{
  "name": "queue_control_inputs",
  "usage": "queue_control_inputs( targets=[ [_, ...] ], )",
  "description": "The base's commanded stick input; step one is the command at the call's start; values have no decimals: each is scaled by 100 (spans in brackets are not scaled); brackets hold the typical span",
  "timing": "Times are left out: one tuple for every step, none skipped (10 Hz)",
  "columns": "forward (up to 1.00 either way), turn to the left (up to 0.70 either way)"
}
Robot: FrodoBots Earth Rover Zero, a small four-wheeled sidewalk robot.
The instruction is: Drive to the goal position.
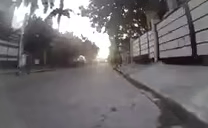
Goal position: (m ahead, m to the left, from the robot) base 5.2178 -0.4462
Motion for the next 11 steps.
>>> queue_control_inputs(
  targets=[
    [100, 1],
    [100, 1],
    [100, 1],
    [100, 1],
    [100, 1],
    [100, 1],
    [100, 1],
    [100, 1],
    [100, 1],
    [100, 1],
    [100, 1]
  ],
)
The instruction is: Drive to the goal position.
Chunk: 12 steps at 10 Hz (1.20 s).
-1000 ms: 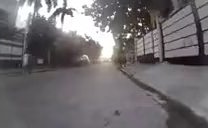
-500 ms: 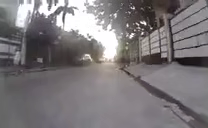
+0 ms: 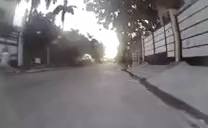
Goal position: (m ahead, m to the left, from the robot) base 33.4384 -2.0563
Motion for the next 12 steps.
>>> queue_control_inputs(
  targets=[
    [100, 1],
    [100, 1],
    [100, 1],
    [100, 1],
    [100, 1],
    [100, 1],
    [100, 1],
    [100, 1],
    [100, 1],
    [100, 1],
    [100, 1],
    [100, -14]
  ],
)
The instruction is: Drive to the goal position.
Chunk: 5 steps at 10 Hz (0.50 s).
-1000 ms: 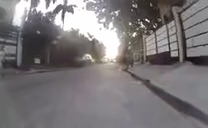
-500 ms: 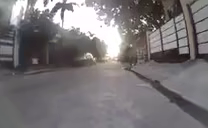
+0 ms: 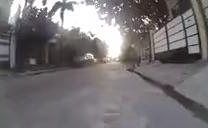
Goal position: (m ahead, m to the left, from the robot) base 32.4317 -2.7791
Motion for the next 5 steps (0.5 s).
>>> queue_control_inputs(
  targets=[
    [100, -39],
    [100, -39],
    [100, -39],
    [100, -39],
    [100, -33]
  ],
)
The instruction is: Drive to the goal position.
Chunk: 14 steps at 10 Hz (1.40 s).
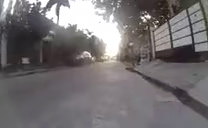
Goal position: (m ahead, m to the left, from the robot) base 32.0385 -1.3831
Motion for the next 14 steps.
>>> queue_control_inputs(
  targets=[
    [100, 1],
    [100, 1],
    [100, 1],
    [100, 1],
    [100, 1],
    [100, -29],
    [100, -28],
    [100, -14],
    [100, 1],
    [100, 1],
    [100, 1],
    [100, 1],
    [100, 1],
    [100, 1]
  ],
)
